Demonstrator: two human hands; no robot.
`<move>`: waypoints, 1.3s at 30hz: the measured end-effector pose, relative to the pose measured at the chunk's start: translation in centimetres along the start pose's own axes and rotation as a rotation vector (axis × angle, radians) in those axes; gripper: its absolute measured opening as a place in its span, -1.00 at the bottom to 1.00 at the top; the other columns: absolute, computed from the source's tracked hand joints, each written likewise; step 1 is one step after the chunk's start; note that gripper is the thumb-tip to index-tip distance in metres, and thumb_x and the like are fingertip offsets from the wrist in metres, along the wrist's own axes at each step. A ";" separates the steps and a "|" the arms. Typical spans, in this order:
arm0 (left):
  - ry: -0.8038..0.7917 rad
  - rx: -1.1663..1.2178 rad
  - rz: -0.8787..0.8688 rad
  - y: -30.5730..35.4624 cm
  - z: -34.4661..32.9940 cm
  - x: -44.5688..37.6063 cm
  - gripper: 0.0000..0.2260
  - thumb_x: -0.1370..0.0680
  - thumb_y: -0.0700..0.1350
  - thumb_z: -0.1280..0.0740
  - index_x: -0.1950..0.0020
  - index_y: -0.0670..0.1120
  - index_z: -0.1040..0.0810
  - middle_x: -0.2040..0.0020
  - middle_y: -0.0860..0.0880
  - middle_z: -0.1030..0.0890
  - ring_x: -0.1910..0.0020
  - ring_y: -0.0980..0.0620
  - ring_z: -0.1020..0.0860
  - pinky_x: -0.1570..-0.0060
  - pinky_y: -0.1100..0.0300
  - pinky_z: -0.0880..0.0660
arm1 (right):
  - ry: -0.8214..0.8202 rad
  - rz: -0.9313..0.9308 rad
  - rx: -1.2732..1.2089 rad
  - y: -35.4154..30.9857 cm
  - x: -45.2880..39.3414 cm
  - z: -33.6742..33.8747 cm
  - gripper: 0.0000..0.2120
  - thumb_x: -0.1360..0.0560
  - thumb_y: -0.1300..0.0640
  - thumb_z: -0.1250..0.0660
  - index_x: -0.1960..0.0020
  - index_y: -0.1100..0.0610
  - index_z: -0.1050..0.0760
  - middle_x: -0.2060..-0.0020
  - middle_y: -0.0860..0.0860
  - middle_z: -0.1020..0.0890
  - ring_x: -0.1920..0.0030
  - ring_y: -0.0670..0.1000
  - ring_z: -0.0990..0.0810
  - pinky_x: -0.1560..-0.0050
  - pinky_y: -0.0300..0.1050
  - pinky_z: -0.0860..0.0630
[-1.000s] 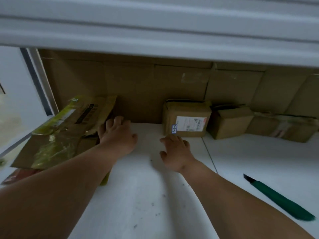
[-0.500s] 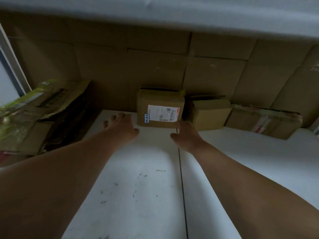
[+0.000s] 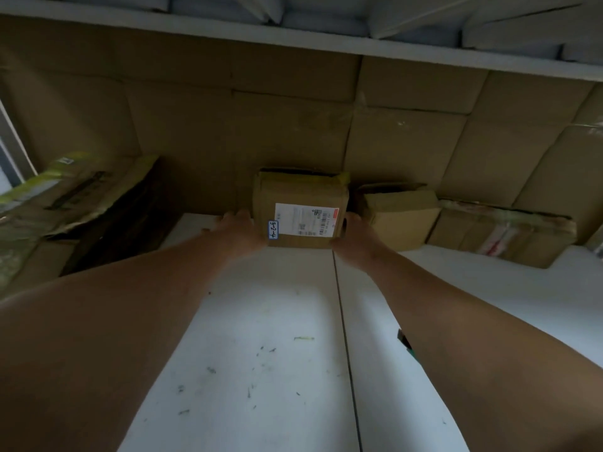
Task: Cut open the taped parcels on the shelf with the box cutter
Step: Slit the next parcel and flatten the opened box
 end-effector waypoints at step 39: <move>0.022 0.628 -0.064 0.3 3.5 1.5 -0.55 -0.55 -0.21 -0.35 -0.42 -0.02 -0.38 -0.04 0.00 -0.52 0.12 0.07 -0.50 0.23 0.24 -0.37 | 0.200 -0.137 -0.325 0.9 0.1 1.1 -0.53 -0.46 0.36 -0.27 -0.36 0.20 -0.34 -0.17 0.16 -0.49 -0.19 0.24 -0.55 -0.03 0.11 -0.64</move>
Point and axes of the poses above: each hand's wrist, its own x-axis away from the middle knuckle, its own z-axis out of the back of the hand, y = z × x, the point moved 9 cm from there along -x, towards the middle knuckle
